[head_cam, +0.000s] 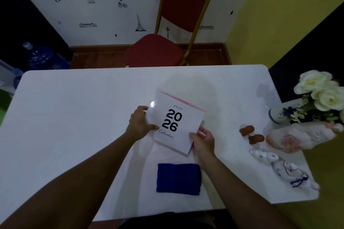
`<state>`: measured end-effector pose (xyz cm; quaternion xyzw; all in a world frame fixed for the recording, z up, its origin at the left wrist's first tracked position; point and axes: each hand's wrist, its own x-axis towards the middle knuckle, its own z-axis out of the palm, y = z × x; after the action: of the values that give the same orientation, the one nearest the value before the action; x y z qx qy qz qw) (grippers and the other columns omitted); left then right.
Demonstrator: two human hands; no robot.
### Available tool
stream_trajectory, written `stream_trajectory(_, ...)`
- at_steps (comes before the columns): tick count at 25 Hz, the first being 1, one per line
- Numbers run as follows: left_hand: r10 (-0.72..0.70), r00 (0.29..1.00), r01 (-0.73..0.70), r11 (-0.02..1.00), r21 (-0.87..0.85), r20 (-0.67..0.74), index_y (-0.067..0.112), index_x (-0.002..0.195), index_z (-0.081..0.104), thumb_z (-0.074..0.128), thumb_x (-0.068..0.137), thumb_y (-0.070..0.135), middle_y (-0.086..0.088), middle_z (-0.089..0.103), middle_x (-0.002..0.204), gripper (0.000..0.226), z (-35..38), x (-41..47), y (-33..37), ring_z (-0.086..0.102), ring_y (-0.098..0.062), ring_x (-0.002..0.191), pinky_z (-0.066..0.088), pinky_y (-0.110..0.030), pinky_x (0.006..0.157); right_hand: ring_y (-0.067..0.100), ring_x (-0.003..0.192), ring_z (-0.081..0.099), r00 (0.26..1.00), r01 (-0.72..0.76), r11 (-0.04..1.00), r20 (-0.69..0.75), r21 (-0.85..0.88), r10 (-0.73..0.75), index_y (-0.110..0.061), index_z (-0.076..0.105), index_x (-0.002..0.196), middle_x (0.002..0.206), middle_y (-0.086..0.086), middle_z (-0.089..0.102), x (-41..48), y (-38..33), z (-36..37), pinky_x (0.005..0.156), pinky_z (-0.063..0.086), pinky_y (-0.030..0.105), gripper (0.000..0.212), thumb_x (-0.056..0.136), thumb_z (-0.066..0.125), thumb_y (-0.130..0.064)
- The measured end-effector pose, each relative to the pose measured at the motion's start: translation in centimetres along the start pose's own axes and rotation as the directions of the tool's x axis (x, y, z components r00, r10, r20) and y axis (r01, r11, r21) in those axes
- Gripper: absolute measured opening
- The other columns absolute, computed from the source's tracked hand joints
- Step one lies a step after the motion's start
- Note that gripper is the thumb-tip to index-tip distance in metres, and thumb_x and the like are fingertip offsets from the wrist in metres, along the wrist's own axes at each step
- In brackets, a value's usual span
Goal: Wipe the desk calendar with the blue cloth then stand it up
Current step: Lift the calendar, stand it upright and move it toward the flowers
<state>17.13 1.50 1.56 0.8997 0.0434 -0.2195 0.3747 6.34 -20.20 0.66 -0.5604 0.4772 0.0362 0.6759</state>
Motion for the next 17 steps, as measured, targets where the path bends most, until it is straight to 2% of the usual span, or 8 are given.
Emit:
stream_trajectory(2, 0.045, 0.999, -0.046, 0.993, -0.107, -0.01, 0.013, 0.134, 0.042, 0.093, 0.068, 0.024, -0.005, 0.061, 0.118, 0.084, -0.7, -0.6, 0.4, 0.062, -0.028, 0.107, 0.057, -0.039, 0.087, 0.012, 0.089, 0.069, 0.996, 0.092, 0.995, 0.017, -0.026, -0.092, -0.028, 0.053, 0.117, 0.103, -0.008, 0.068, -0.3, -1.3, -0.1, 0.063, 0.062, 0.025, 0.045, 0.084, 0.076, -0.009)
stream_trajectory(4, 0.092, 0.995, -0.099, 0.98, -0.173, -0.049, 0.014, 0.138, 0.039, 0.084, 0.08, 0.023, -0.005, 0.061, 0.122, 0.074, -0.9, -1.2, 1.3, 0.061, -0.022, 0.102, 0.056, -0.036, 0.084, 0.004, 0.089, 0.065, 0.974, 0.226, 0.969, 0.05, -0.101, -0.222, -0.031, 0.046, 0.117, 0.103, -0.014, 0.064, -0.6, -2.5, 0.0, 0.053, 0.052, 0.011, 0.048, 0.083, 0.075, -0.014)
stream_trajectory(7, 0.169, 0.98, -0.188, 0.958, -0.218, -0.101, 0.017, 0.146, 0.033, 0.071, 0.093, 0.023, 0.003, 0.057, 0.129, 0.065, -0.5, -2.0, 1.9, 0.057, -0.013, 0.1, 0.058, -0.04, 0.089, 0.0, 0.091, 0.062, 0.921, 0.387, 0.905, 0.112, -0.178, -0.372, -0.028, 0.036, 0.114, 0.106, -0.013, 0.059, -0.3, -3.6, 0.3, 0.052, 0.049, 0.007, 0.05, 0.079, 0.07, -0.017)
stream_trajectory(9, 0.24, 0.965, -0.256, 0.947, -0.194, -0.104, 0.02, 0.149, 0.029, 0.065, 0.097, 0.023, 0.011, 0.054, 0.126, 0.064, -0.2, -2.3, 1.3, 0.058, -0.01, 0.103, 0.057, -0.037, 0.09, 0.003, 0.093, 0.064, 0.901, 0.433, 0.871, 0.154, -0.231, -0.406, -0.028, 0.033, 0.112, 0.107, -0.009, 0.06, 0.3, -3.9, 0.1, 0.058, 0.051, 0.01, 0.049, 0.08, 0.068, -0.014)
stream_trajectory(11, 0.289, 0.954, -0.299, 0.943, -0.15, -0.083, 0.024, 0.151, 0.026, 0.065, 0.097, 0.022, 0.015, 0.053, 0.127, 0.066, 0.2, -2.5, 0.3, 0.059, -0.003, 0.104, 0.054, -0.021, 0.087, 0.007, 0.096, 0.067, 0.892, 0.45, 0.85, 0.183, -0.272, -0.413, -0.029, 0.032, 0.112, 0.109, -0.006, 0.063, 1.1, -3.6, -0.4, 0.067, 0.052, 0.016, 0.051, 0.081, 0.067, -0.011)
stream_trajectory(13, 0.333, 0.941, -0.339, 0.934, -0.112, -0.069, 0.03, 0.15, 0.026, 0.066, 0.096, 0.023, 0.017, 0.053, 0.127, 0.067, 0.6, -2.8, -0.6, 0.059, 0.008, 0.102, 0.049, -0.008, 0.084, 0.007, 0.1, 0.066, 0.884, 0.465, 0.831, 0.211, -0.307, -0.417, -0.032, 0.03, 0.112, 0.109, -0.01, 0.063, 1.7, -3.1, -0.9, 0.067, 0.053, 0.012, 0.054, 0.079, 0.067, -0.009)
stream_trajectory(15, 0.344, 0.938, -0.347, 0.933, -0.098, -0.047, 0.037, 0.147, 0.028, 0.067, 0.095, 0.022, 0.02, 0.052, 0.129, 0.067, 1.2, -2.9, -1.3, 0.056, 0.011, 0.105, 0.05, -0.015, 0.092, 0.01, 0.103, 0.064, 0.878, 0.474, 0.811, 0.252, -0.342, -0.407, -0.037, 0.028, 0.113, 0.11, -0.019, 0.059, 2.1, -2.3, -1.2, 0.061, 0.05, 0.003, 0.06, 0.079, 0.068, -0.008)
stream_trajectory(17, 0.316, 0.949, -0.316, 0.943, -0.105, -0.019, 0.045, 0.144, 0.031, 0.065, 0.096, 0.024, 0.019, 0.053, 0.137, 0.063, 1.8, -3.0, -2.0, 0.055, 0.004, 0.116, 0.047, -0.03, 0.103, 0.013, 0.108, 0.062, 0.873, 0.483, 0.783, 0.286, -0.392, -0.396, -0.041, 0.03, 0.119, 0.11, -0.026, 0.056, 2.3, -1.5, -1.7, 0.064, 0.047, 0.003, 0.064, 0.081, 0.071, -0.01)
